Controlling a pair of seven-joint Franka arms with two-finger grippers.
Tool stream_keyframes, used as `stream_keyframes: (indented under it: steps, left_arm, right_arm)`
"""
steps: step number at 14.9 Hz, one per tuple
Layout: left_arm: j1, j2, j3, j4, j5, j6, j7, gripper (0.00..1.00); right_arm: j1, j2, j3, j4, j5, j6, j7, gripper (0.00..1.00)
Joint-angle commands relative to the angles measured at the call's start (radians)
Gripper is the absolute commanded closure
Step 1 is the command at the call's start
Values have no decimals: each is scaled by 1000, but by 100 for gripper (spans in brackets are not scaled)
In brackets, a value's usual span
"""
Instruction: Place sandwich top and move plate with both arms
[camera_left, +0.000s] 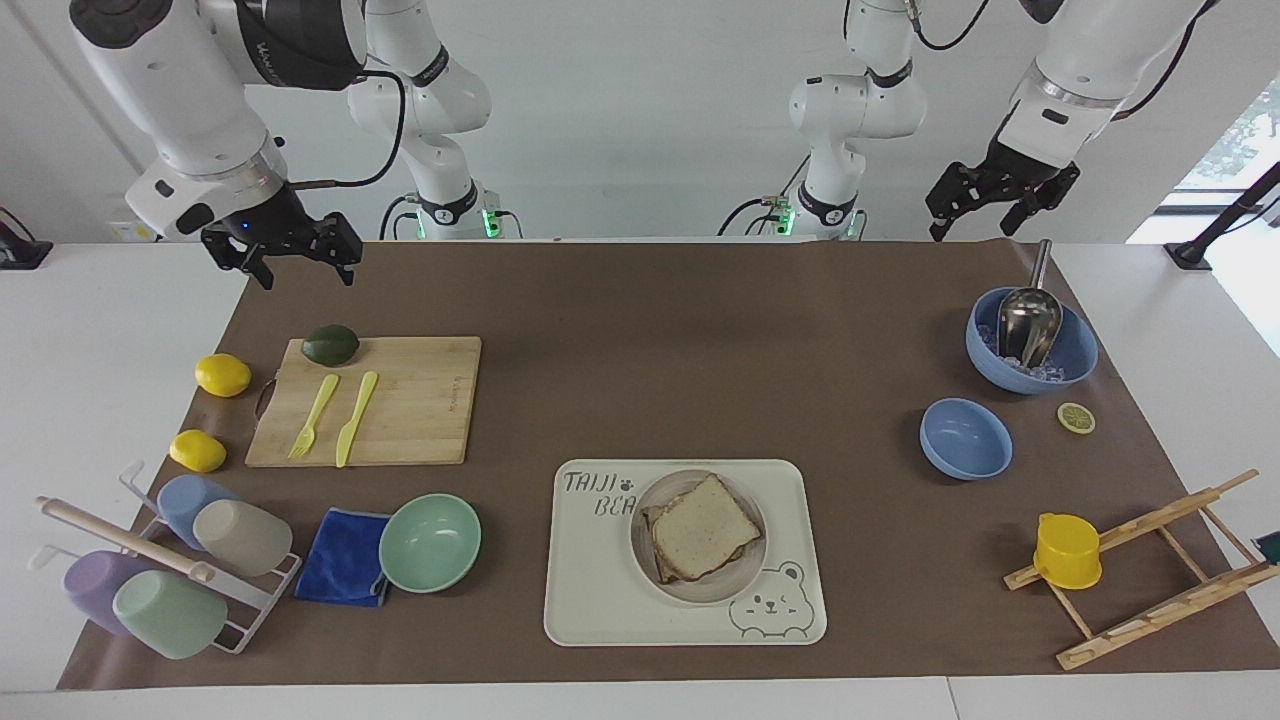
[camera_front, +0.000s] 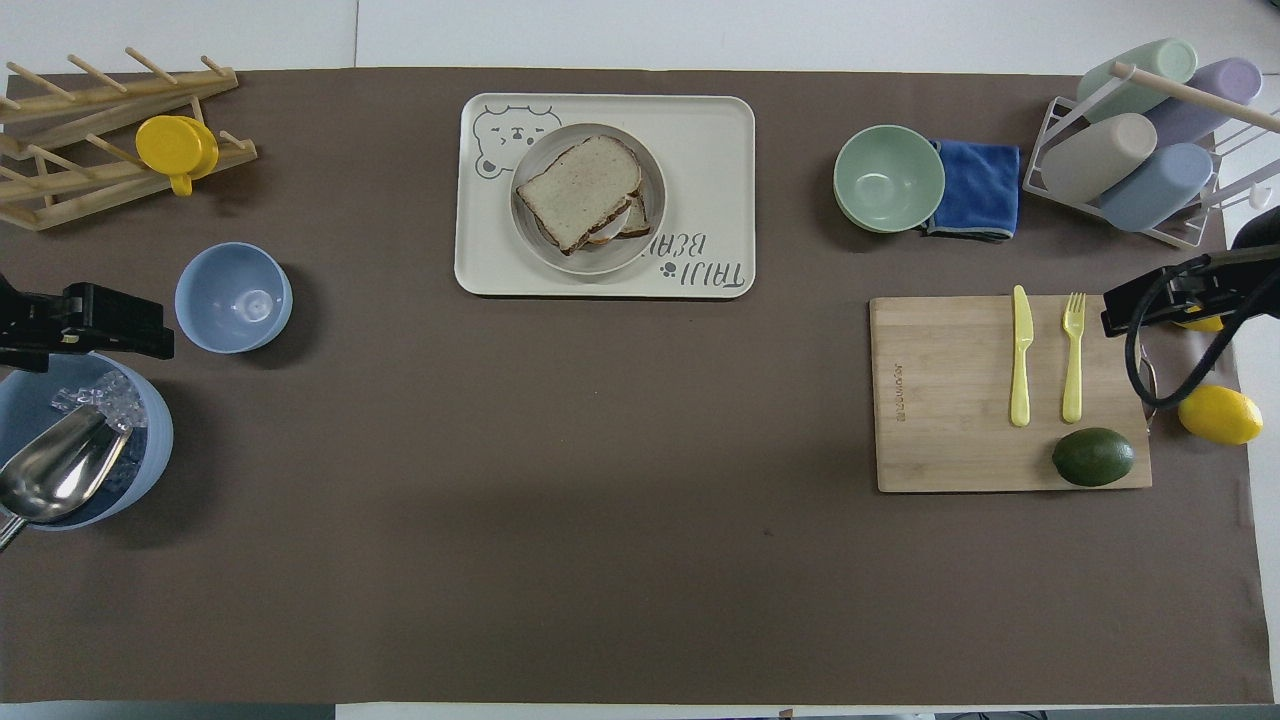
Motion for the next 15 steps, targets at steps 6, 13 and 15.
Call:
stream_keyframes:
  steps: [6,13,15]
  left_arm:
    - [-7,17,-7,3,12,21,-2,0]
    - [3,12,-9,-16,6,29,4,0]
    - [6,13,-9,-11,6,36,7,0]
  right_arm:
    - [-17,-7,10,-9,-3,-1,-15,0]
    - [-17,-7,10,-9,-3,-1,-15,0]
    - [-17,-7,10,-9,-1,-1,-15,0]
